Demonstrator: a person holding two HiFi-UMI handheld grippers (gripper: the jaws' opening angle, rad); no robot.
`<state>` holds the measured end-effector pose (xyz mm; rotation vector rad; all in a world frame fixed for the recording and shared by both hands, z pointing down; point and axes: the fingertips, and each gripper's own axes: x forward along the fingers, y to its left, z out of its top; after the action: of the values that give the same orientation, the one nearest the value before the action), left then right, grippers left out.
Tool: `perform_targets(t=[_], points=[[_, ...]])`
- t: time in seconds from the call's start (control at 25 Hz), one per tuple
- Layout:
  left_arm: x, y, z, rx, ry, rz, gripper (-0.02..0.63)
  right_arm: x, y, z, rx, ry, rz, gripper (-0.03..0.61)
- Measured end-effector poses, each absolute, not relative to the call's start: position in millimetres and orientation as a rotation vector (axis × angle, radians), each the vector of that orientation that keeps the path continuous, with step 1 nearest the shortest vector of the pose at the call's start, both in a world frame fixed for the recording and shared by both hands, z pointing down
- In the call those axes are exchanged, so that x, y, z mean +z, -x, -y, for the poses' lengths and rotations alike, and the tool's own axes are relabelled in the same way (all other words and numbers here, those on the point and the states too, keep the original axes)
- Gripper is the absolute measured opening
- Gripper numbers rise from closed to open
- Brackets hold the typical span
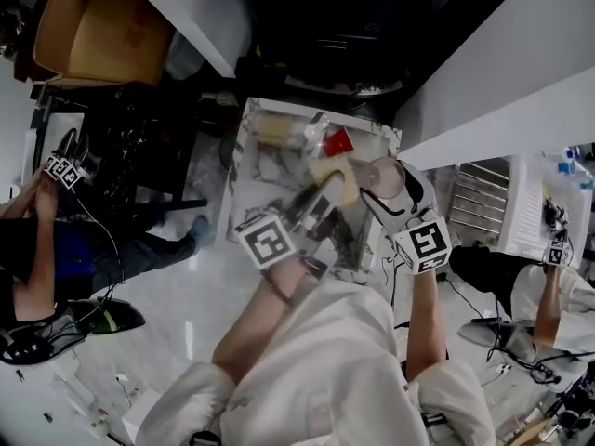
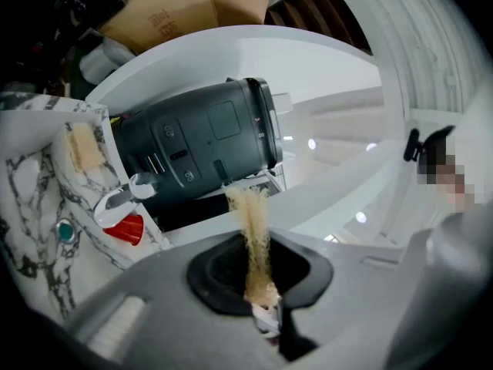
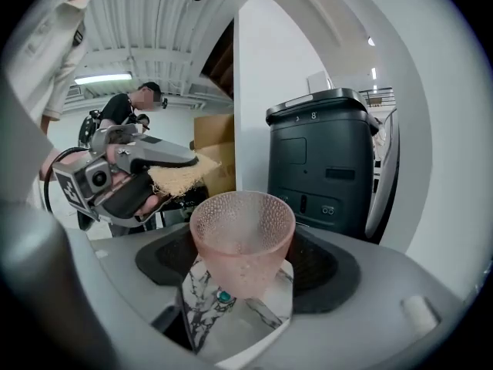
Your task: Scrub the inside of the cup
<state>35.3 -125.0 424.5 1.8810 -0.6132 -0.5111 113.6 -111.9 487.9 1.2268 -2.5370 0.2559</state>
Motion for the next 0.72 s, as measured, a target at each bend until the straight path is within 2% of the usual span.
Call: perform_targets(t=[0.28, 0.72], points=[[389.7, -34.5, 110.4, -0.556, -1.889, 0.492, 0.023, 460.8, -99.2, 92.4, 0.232, -1.178, 2.601, 0.368], [381.5, -24.9, 97.4, -0.513, -1.932, 0.441, 0.023, 418.1, -76.2, 72.3, 0.247, -1.105, 2.778, 0.368]])
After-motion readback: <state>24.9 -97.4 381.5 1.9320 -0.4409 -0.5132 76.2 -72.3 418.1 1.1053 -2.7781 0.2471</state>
